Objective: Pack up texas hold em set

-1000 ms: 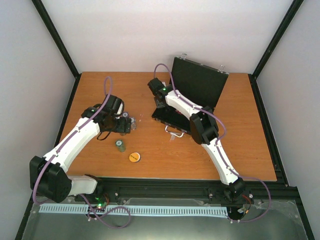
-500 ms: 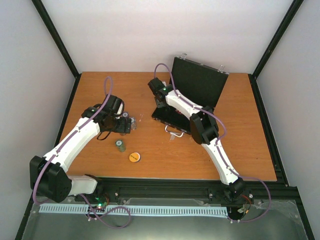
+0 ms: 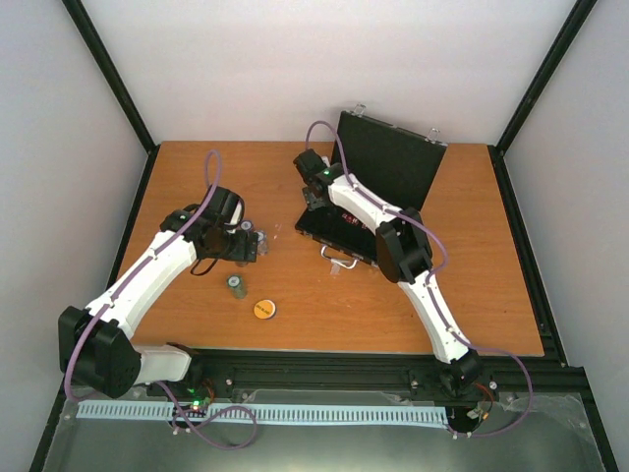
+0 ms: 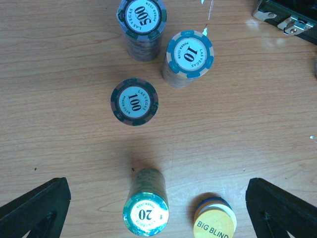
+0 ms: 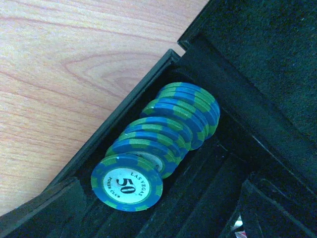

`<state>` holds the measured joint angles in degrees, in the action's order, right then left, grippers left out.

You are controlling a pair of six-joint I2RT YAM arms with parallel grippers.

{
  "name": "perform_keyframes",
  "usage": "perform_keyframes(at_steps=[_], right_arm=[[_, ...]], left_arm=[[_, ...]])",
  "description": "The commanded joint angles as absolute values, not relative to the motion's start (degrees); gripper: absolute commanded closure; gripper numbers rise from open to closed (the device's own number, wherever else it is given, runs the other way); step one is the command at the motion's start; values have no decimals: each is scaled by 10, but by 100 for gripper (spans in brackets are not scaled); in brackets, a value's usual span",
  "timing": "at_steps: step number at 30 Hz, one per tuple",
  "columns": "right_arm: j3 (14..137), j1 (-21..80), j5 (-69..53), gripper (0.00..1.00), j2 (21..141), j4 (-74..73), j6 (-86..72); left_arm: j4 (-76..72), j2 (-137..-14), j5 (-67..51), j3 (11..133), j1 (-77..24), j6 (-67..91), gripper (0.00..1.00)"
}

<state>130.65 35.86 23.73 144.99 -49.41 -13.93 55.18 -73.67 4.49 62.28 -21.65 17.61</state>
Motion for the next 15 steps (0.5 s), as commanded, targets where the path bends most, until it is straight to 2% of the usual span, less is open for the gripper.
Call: perform_keyframes(at_steps=[1,13,15], right_arm=[[1306,362,222,12,1406,-471,-132],[1300,363,190,10,1357,-487,-120],[1294,366,178,5,1344,-502,-119]], left_arm=[[541,-740,39,637,-215,167,0],[540,-739,36,638,-215,170,0],[541,-738,36,640,-215,169,0]])
